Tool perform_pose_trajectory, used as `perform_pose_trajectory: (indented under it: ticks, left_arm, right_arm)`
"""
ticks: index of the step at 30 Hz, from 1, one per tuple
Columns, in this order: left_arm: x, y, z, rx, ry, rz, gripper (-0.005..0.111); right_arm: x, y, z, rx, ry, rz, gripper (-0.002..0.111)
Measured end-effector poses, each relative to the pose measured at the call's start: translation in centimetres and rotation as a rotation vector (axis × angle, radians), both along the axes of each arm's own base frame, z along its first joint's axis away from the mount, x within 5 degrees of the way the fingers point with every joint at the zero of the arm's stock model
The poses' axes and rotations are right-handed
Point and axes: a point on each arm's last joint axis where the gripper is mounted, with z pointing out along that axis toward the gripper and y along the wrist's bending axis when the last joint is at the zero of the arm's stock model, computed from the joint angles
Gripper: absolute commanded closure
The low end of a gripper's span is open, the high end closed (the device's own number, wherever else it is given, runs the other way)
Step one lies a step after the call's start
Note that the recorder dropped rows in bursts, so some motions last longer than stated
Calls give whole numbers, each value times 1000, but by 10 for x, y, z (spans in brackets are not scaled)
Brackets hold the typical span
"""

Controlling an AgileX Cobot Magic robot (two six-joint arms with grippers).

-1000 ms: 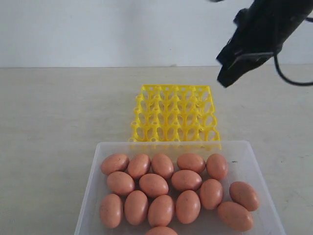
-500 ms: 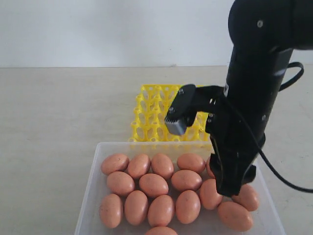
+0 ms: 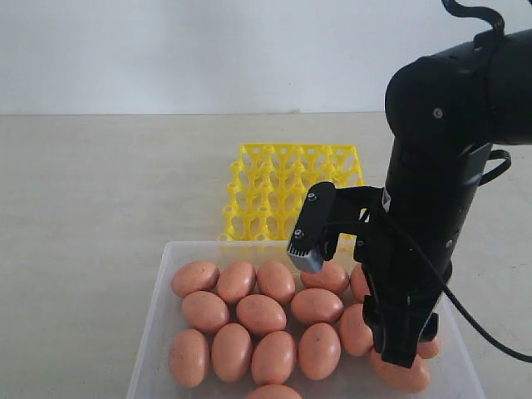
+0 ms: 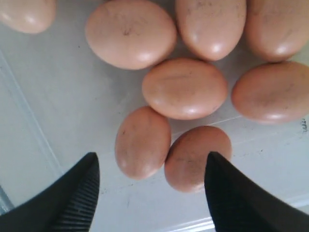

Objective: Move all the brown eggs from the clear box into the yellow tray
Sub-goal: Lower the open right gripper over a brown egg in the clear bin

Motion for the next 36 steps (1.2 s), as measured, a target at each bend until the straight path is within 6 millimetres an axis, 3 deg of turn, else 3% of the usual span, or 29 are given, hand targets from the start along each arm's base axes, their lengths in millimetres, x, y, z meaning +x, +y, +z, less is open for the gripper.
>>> perform_pose_trajectory:
  ticks: [8,13,25,36]
  left_arm:
    - [0,0,0,0,0,0,103]
    - [0,0,0,0,0,0,103]
    - [0,0,0,0,0,0,103]
    - [0,0,0,0,0,0,103]
  right_arm:
    - [3,3,-1,25,-24,-10,53]
    - [5,5,-18,-7,52,-8,53]
    - [5,7,-21,19,59,1,53]
    - [-14,-7,-56,-20,46,27,53]
